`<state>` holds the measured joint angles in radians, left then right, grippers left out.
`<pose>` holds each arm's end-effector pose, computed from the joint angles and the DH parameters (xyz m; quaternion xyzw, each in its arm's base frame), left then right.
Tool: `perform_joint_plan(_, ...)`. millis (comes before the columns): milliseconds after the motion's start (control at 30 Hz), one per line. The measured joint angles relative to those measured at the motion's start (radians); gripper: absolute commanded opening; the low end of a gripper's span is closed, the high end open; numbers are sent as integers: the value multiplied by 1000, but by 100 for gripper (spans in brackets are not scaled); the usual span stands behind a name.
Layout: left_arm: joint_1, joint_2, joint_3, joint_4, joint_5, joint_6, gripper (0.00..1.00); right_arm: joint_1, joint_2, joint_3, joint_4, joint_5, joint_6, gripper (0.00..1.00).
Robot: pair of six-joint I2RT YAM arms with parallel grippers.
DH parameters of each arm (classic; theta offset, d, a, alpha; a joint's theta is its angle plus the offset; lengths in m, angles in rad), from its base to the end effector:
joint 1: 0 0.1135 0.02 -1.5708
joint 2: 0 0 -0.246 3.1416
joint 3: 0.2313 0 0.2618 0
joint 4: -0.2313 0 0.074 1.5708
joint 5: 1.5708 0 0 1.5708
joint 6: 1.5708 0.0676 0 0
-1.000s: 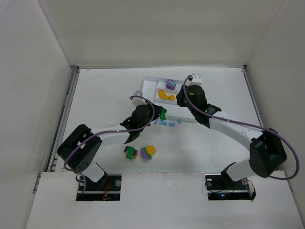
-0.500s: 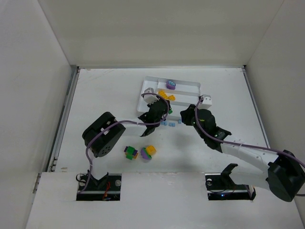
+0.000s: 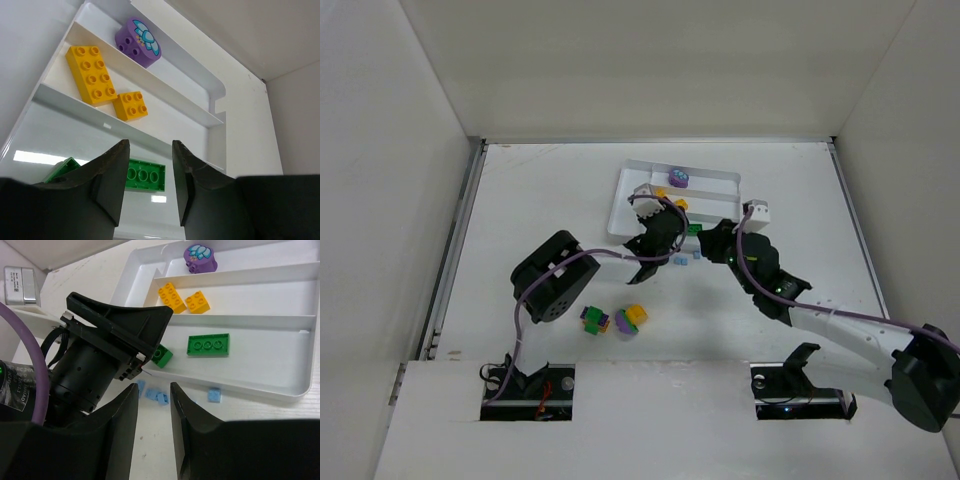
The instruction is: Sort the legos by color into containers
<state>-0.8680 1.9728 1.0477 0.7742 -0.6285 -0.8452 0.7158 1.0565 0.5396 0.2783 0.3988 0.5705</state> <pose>0.3178 -0.3137 0.1531 -0.1932 0.7235 -0.3148 0.5832 0.2305 0.1656 0.2217 0.0661 0.7775 0.2386 0.5781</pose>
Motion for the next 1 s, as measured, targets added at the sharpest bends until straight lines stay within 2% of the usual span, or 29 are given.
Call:
perform_joint_plan(133,3,-56,-61,0,2,18,41,10,2,0,0,-14,-20,38)
perform_joint_plan(333,26,-311,-259,7,52,41,43,127,91,41,-6,-84,-79,38)
perform_joint_plan(433,47,-459,-369,6,79,50,44,229,134,68,-12,-119,-105,49)
perform_joint_plan(533,74,-597,-455,-31,106,60,45,336,137,65,-18,-147,-133,72)
perform_joint_plan(633,100,-719,-513,-85,126,66,45,419,136,48,-21,-173,-155,87)
perform_joint_plan(867,117,-883,-578,-183,158,77,45,457,189,53,-95,-205,-146,100)
perform_joint_plan(1000,117,-927,-623,-223,169,78,45,457,298,100,-119,-227,-143,100)
